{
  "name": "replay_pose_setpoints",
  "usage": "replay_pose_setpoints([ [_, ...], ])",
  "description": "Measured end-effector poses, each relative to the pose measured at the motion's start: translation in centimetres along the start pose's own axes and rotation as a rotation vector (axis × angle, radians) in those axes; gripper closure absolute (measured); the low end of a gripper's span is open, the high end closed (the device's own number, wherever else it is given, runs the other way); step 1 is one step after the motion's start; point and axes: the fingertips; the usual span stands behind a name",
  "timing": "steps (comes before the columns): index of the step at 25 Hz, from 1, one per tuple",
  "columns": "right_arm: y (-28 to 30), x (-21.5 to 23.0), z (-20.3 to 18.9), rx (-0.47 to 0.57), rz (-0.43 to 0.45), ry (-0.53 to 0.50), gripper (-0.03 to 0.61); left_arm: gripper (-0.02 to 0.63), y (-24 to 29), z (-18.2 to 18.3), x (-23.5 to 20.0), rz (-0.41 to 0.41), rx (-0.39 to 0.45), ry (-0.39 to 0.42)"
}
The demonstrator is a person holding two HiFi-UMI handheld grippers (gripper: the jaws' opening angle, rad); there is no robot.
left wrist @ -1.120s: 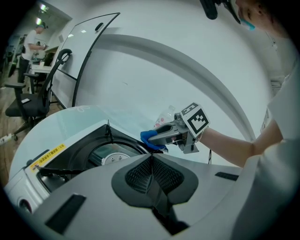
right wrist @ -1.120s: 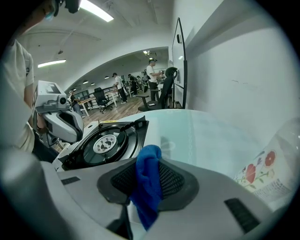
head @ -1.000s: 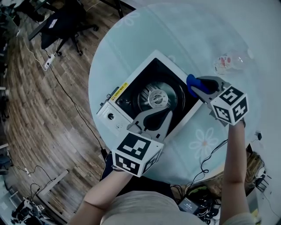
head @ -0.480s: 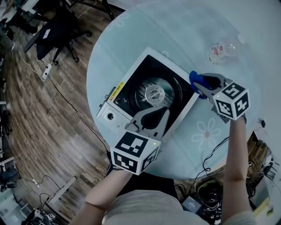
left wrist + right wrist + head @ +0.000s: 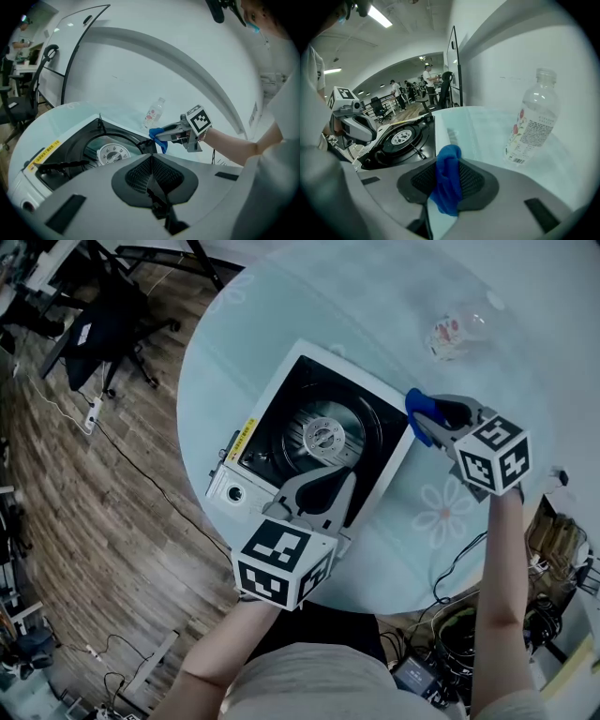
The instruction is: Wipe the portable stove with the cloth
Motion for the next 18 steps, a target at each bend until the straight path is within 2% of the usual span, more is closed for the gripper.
replay_pose_setpoints([
  [18, -1.2, -2.9, -1.9, 0.011, -0.087, 0.086, 0.456, 0.595, -2.0, -1.6, -0.1, -0.059, -0.039, 0.033],
])
Point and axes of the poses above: the fingertips, and each gripper's own axes: y forward along the fingers, x to its right, z out of its top, and after that the axes turned 3 degrees about -z, right-handed
